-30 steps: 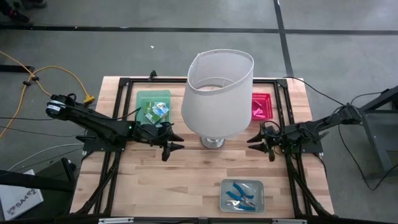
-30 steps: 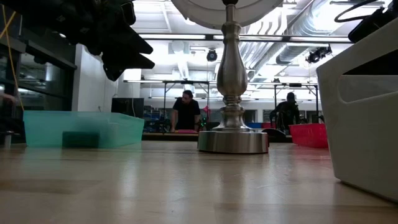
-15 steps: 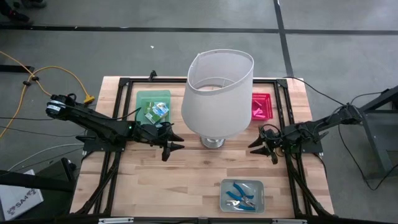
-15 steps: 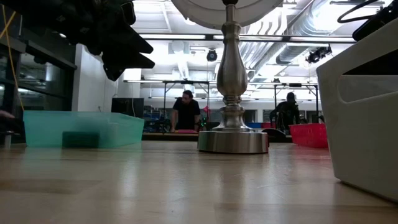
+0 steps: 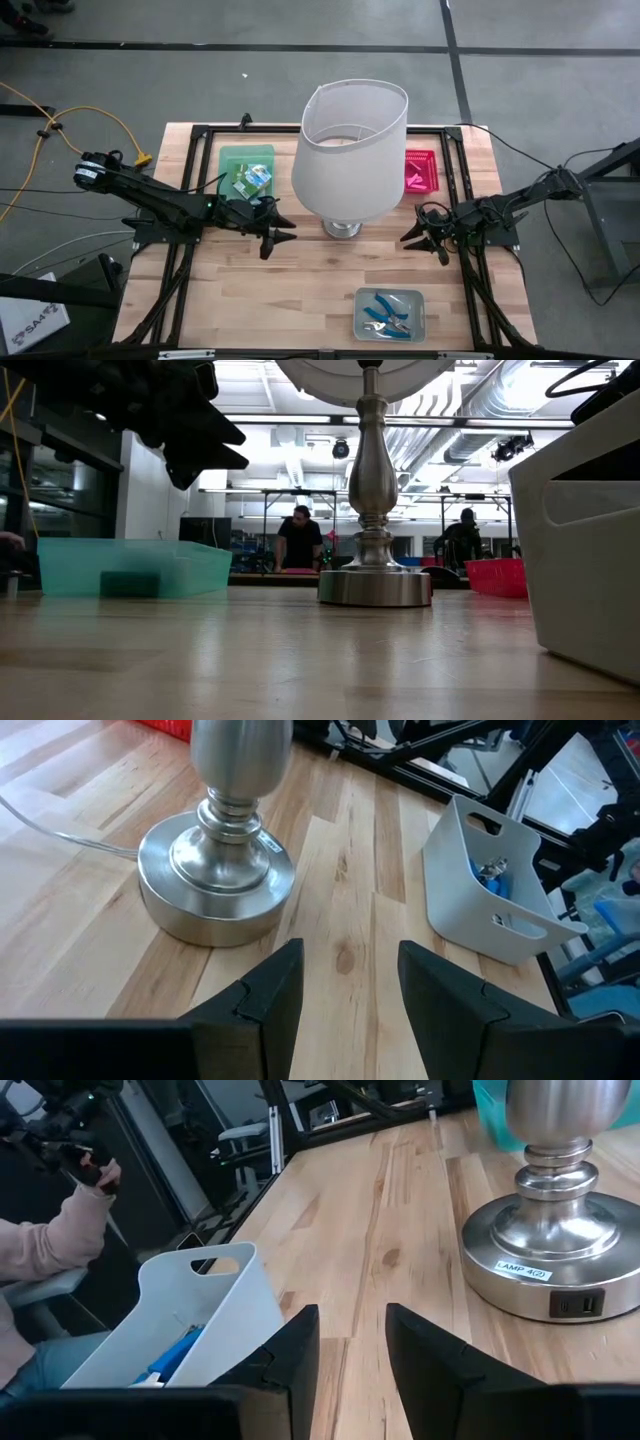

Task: Pick & Place School Supplies
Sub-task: Return to Home Position

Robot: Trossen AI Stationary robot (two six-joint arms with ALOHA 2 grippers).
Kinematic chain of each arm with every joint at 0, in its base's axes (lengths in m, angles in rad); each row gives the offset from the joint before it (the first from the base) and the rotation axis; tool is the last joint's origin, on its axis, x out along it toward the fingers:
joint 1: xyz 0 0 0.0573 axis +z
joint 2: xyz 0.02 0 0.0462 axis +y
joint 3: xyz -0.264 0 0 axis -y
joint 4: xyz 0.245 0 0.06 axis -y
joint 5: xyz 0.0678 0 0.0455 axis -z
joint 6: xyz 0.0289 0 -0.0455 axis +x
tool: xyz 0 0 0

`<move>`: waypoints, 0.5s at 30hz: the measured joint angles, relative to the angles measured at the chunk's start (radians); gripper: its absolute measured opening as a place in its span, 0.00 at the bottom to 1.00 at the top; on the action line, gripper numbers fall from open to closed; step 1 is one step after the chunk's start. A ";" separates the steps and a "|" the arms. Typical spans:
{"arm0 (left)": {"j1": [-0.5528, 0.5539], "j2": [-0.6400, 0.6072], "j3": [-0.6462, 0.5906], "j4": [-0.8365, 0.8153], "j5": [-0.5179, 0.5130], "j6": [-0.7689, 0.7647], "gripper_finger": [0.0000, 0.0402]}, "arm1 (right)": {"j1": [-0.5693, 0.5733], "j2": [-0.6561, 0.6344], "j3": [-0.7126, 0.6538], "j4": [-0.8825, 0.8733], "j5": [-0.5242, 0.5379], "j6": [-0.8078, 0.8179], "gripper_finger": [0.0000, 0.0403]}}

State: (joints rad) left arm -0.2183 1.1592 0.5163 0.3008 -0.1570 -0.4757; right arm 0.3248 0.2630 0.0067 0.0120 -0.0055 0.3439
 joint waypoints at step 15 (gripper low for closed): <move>0.011 0.000 0.000 -0.001 0.012 -0.028 0.40 | 0.000 0.000 -0.001 0.000 0.000 -0.001 0.28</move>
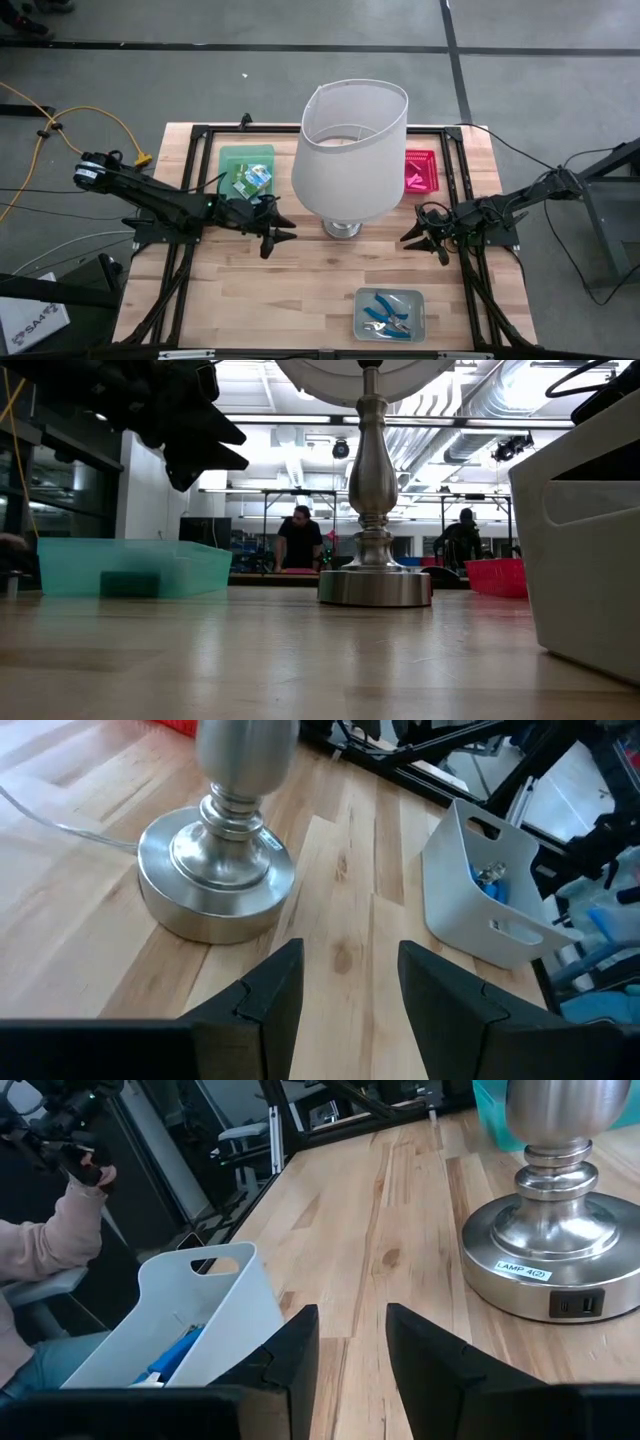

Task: Pick & Place School Supplies
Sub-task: Return to Home Position

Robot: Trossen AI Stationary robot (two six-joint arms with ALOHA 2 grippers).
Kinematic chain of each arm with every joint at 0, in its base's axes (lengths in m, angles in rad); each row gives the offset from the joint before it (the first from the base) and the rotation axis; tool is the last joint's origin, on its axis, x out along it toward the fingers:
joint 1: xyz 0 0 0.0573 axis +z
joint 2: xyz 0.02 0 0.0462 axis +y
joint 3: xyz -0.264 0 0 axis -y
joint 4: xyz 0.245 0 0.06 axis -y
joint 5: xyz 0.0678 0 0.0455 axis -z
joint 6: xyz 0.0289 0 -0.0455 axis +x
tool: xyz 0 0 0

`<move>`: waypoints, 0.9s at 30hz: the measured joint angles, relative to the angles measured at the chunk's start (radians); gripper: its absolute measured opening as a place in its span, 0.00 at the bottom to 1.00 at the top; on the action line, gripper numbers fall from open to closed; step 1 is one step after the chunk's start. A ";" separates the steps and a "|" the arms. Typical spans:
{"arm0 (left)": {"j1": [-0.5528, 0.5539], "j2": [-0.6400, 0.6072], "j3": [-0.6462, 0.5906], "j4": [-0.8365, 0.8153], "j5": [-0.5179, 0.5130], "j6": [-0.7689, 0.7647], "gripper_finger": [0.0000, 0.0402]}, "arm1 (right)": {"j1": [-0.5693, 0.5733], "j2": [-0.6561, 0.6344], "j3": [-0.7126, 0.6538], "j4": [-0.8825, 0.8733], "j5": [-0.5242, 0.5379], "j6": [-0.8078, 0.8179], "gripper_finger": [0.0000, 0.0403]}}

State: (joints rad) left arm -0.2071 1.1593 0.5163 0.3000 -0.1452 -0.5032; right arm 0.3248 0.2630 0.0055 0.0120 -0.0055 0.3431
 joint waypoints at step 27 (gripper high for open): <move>0.002 0.000 -0.013 -0.035 0.157 0.264 0.40 | 0.000 0.000 0.000 0.000 0.002 0.000 0.28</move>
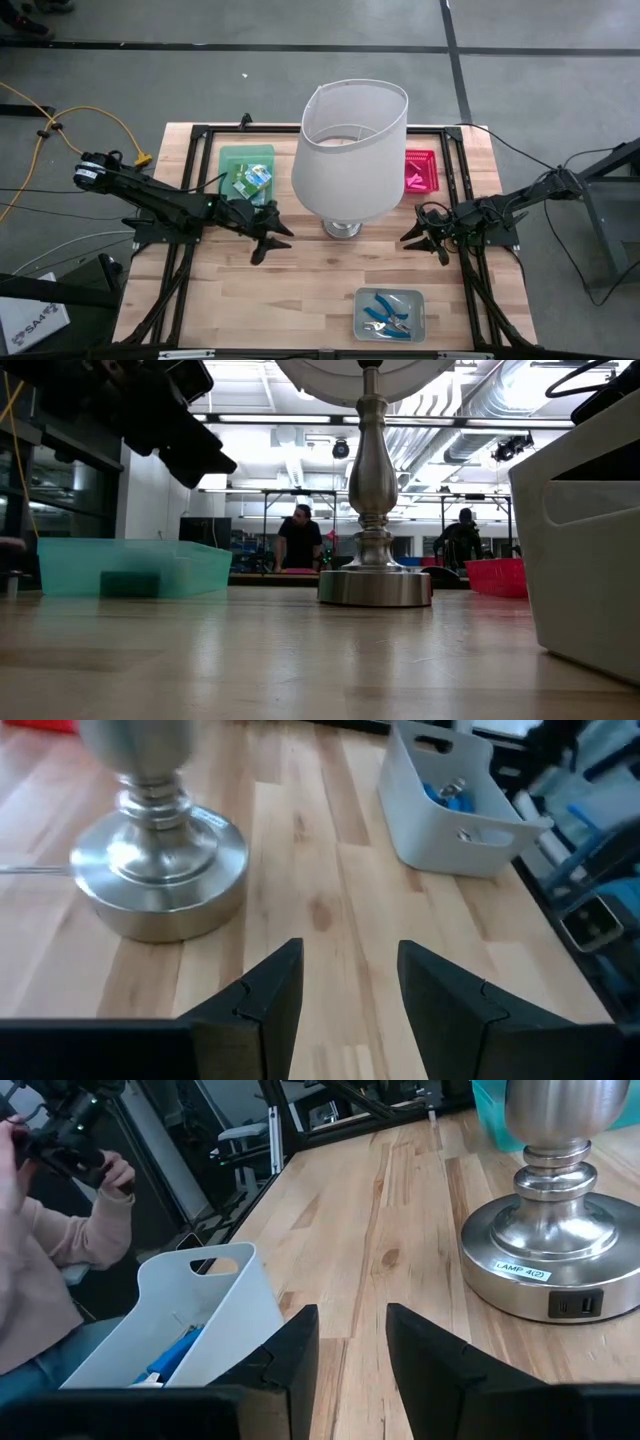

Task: Pick & Place School Supplies
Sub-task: Return to Home Position

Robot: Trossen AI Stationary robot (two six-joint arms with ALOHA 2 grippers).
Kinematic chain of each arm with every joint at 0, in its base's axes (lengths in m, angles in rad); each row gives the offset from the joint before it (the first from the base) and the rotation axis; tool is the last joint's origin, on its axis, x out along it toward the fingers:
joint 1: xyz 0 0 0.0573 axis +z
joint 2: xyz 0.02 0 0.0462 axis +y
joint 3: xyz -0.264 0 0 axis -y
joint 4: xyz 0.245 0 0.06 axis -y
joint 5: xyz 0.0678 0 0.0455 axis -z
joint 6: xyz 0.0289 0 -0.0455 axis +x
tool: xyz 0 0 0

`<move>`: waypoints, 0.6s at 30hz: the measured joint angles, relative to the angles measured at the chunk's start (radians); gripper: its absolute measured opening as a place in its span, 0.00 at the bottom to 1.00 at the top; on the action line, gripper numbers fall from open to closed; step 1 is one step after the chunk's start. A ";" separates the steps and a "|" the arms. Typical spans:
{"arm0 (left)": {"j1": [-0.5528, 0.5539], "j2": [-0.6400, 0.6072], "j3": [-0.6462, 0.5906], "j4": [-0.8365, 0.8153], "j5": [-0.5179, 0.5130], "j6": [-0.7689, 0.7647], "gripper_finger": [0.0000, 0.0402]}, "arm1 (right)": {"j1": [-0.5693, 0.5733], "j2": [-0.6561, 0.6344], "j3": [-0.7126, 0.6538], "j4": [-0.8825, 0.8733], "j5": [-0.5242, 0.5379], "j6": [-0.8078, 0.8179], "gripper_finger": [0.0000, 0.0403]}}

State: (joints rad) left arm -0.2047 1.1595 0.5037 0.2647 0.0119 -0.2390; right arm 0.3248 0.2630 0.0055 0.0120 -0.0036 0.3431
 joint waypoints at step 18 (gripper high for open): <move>0.087 -0.106 -0.345 0.459 0.166 -0.017 0.40 | 0.000 0.000 0.000 0.005 0.001 0.000 0.28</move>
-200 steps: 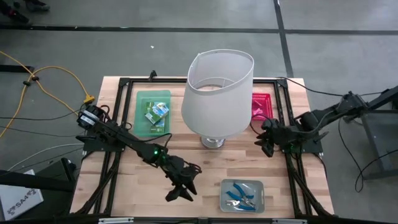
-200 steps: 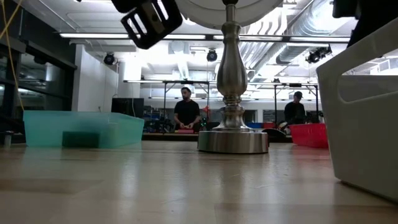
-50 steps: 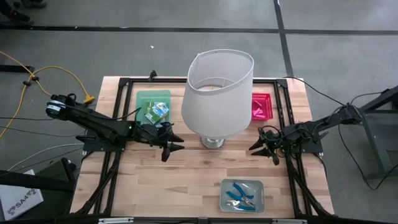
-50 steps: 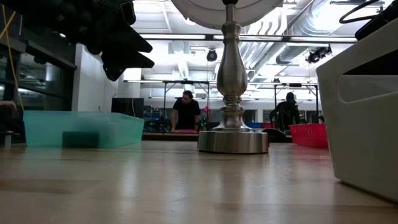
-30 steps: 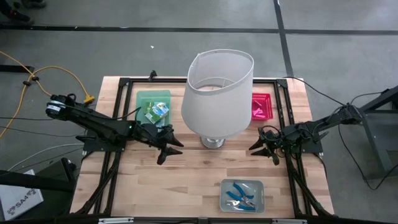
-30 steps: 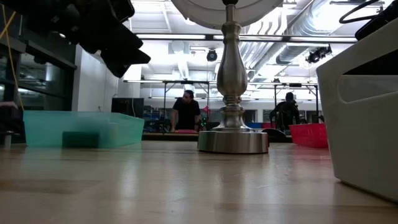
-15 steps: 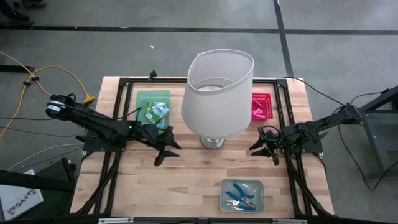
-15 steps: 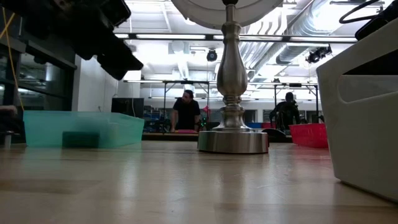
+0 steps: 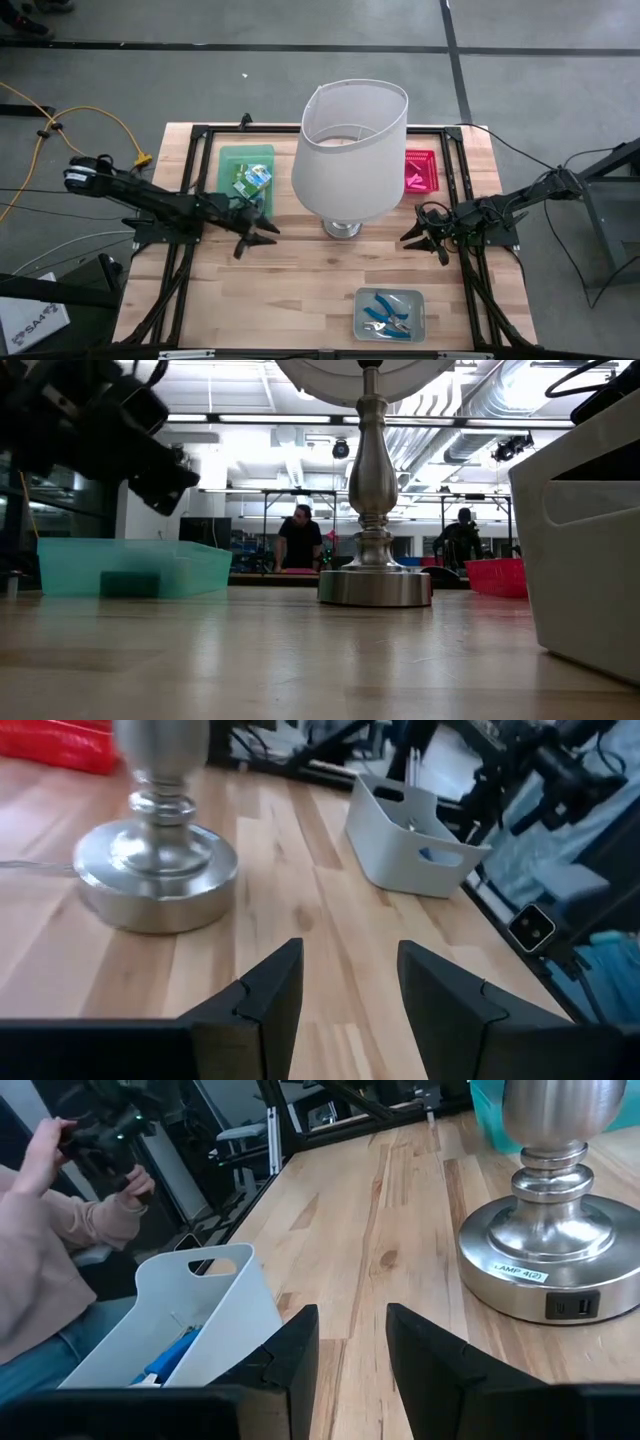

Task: Pick & Place School Supplies
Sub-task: Return to Home Position

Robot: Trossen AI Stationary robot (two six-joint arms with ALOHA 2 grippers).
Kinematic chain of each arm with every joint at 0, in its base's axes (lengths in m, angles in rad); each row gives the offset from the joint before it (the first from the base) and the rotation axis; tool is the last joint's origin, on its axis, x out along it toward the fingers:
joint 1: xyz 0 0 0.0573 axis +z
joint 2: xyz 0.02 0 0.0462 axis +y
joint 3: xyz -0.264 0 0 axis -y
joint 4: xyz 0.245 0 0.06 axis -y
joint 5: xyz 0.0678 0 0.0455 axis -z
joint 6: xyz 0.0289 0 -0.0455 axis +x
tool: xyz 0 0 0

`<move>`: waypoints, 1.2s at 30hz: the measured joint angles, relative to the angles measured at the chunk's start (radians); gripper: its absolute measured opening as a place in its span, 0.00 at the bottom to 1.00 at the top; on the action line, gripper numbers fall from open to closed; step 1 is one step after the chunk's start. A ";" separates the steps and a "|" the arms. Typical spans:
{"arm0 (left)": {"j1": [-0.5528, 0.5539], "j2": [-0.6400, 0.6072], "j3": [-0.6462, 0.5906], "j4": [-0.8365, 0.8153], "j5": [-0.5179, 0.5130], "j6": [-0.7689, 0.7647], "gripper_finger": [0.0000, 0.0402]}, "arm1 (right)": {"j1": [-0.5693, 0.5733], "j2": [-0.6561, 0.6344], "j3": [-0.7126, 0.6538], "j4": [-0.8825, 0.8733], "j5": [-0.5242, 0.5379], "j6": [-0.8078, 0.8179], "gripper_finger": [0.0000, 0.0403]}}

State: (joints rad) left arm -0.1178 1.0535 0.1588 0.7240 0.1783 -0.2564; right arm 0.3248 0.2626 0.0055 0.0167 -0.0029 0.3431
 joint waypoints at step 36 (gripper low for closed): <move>0.167 -0.648 -0.130 -0.554 0.106 -0.016 0.40 | 0.000 0.000 0.000 0.001 0.000 0.000 0.28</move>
State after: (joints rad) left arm 0.0495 0.4059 0.0288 0.1700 0.2839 -0.2724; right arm 0.3248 0.2626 0.0055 0.0181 -0.0032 0.3431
